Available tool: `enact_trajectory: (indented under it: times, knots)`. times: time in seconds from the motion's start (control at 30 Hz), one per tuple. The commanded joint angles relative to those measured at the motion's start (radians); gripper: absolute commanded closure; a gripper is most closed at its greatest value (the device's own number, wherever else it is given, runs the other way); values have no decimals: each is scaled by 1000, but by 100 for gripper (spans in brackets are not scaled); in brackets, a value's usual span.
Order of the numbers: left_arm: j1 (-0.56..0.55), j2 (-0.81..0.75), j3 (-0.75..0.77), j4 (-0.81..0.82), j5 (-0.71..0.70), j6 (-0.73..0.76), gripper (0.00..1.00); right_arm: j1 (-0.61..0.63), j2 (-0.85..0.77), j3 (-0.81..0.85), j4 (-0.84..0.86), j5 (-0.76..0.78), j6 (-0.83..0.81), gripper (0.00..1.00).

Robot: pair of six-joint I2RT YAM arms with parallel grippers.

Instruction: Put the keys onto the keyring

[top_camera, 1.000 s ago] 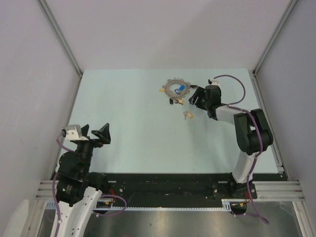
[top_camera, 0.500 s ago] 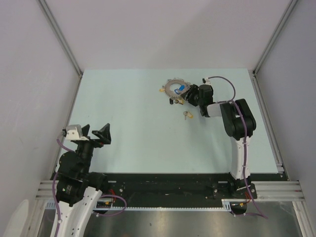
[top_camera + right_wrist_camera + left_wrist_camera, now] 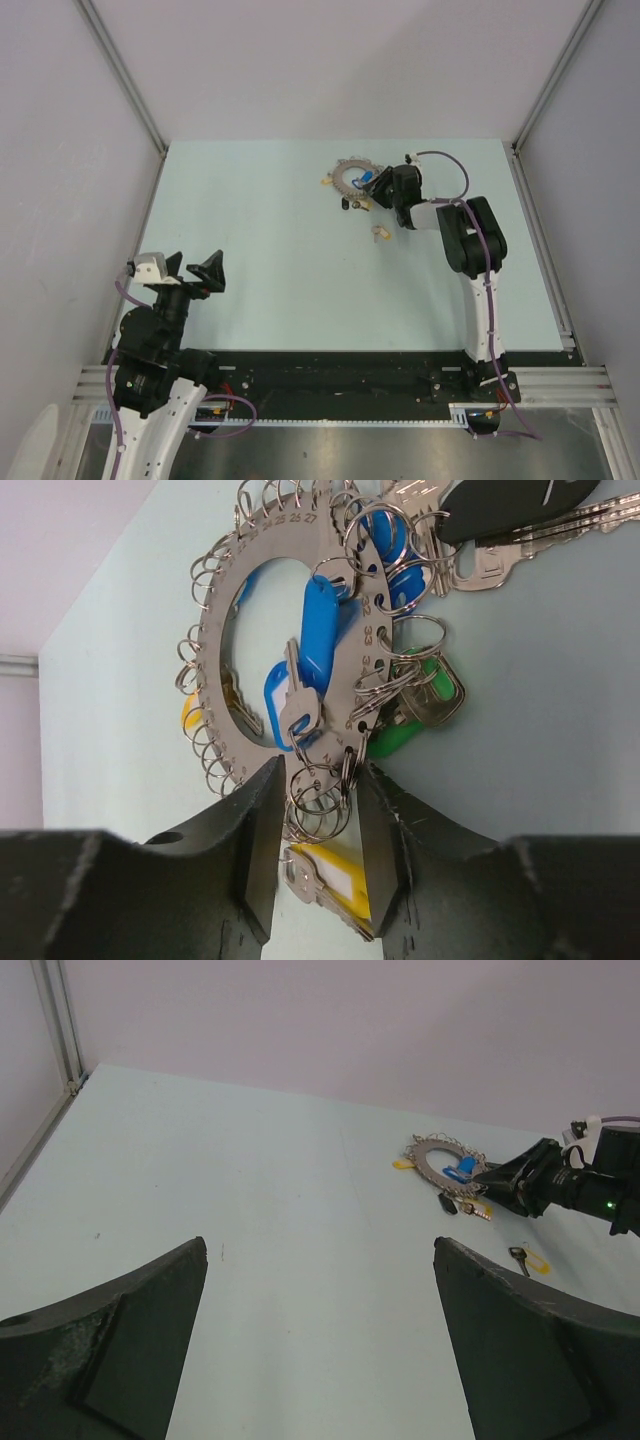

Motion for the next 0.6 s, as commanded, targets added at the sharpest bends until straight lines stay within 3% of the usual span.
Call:
enact_trajectory:
  times: [0.0,0.07,0.2,0.3,0.57]
  knots:
    - [8,4,32,1,22,14,0,16,52,56,-162,67,22,63]
    - [8,3,32,1,23,15,0,19,57,62,-176,67,29,67]
    - [8,1,34,1,23,15,0,23,60,62,-163,52,22,91]
    - [8,-1,32,0,22,15,0,31,57,62,-142,10,-1,100]
    - [8,2,34,0,23,14,0,101,0,60,-131,-172,-102,100]
